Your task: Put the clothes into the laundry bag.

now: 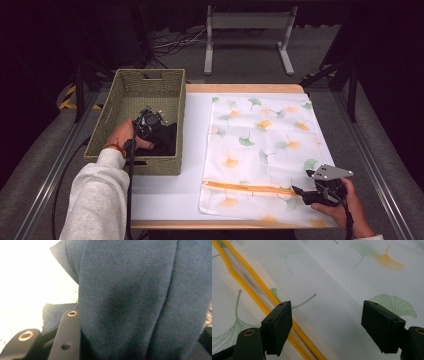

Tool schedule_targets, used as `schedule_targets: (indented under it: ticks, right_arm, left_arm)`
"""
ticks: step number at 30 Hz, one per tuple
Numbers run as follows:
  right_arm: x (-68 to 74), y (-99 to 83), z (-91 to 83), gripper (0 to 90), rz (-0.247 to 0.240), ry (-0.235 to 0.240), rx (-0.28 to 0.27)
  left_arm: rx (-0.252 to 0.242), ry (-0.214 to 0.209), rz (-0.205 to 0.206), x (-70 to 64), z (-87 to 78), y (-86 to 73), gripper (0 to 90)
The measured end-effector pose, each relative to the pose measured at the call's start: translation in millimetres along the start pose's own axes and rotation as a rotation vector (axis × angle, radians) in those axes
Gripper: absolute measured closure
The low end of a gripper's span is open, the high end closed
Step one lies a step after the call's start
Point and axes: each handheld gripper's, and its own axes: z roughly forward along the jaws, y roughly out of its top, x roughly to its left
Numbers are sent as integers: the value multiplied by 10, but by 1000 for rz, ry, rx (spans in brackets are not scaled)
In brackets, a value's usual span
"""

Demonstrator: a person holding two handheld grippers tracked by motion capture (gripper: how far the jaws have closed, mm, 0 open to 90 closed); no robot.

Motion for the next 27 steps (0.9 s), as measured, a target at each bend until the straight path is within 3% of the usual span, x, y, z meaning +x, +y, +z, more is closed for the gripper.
schedule_targets:
  ticks: [3,6,8,9,13,21,27]
  right_arm:
    - [-9,-1,-4,255,2,1,-4]
    - [-18,-2,-15,255,11,-3,-12]
    - [-19,-2,-21,255,13,-4,-16]
    - [-20,-1,-25,255,14,-4,-18]
    - [-20,4,-36,255,14,-9,-29]
    - [-26,9,-43,254,15,-11,-39]
    - [-24,14,-45,253,15,-13,-44]
  left_arm:
    - [-16,85,-18,10,-55,-10,615]
    - [-78,148,-42,22,-150,-46,617]
    - [-129,178,-62,38,-231,-79,617]
    - [-166,215,-63,36,-289,-98,618]
    - [-289,270,-79,0,-479,-162,619]
    - [-531,303,-133,-77,-797,-330,621]
    - [-666,305,-171,-114,-979,-458,622]
